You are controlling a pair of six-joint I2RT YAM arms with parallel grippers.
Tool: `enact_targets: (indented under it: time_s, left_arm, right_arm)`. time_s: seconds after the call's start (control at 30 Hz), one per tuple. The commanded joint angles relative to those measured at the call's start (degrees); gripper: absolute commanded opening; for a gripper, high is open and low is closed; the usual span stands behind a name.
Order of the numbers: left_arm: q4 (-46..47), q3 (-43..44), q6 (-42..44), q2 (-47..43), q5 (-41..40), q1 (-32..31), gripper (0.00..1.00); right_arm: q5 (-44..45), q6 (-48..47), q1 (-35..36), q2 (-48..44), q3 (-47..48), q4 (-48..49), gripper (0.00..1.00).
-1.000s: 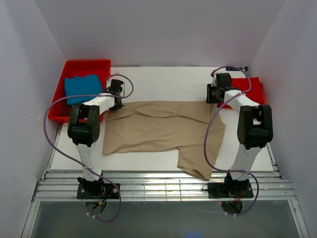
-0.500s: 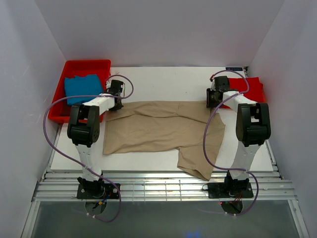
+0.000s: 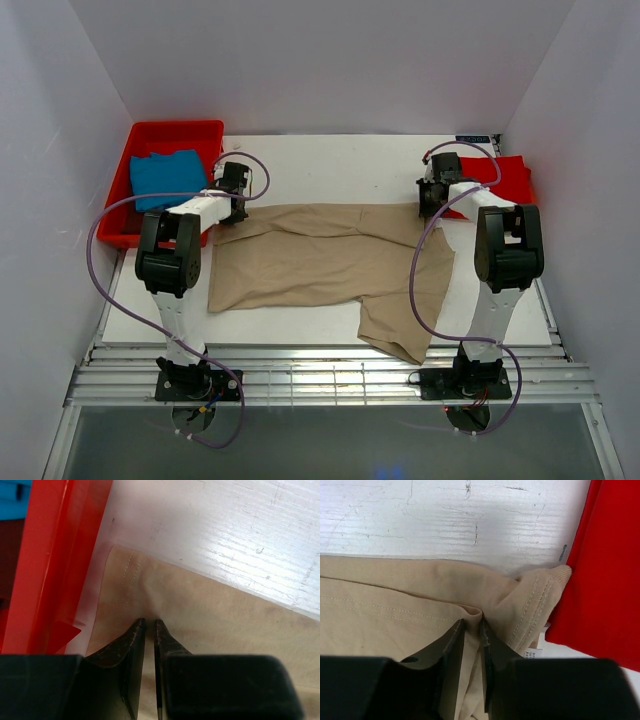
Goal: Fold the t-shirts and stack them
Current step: Fold the tshirt
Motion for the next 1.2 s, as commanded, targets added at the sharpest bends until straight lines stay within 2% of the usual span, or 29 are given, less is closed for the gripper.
enact_targets:
  time_s: [0.0,0.2,0.4,0.6,1.17]
  left_arm:
    - [-0.33,-0.70,0.84,-4.06,-1.48,-0.02,0.24]
    - [-0.33,-1.14,0.58,-4.41,-1.39,-0.02,0.24]
    - [-0.16,-1.67,0.40,-4.50,-0.87,-0.02,0.24]
    - [0.37,-3.08,0.93,-5.64,-1.13,-0.03,0.24]
    - [1.69,-4.84,2.25,-7.14,-1.40,0.06,0.24]
  right_arm:
    - [1.07,-1.05,-0.05,-1.23,2.20,0.56,0.21]
    - [0.99,-1.58,-0.05,-5.09,1.94,-1.80,0.11]
    - [-4.72,-3.43,-0.05,-10.63,-2.63,-0.40,0.08]
    - [-8.77,-2.99,-0.05,-13.53,-4.13,-2.95,0.08]
    - [-13.43,0.70,3.38,-27.60,-11.95,-20.52,0.08]
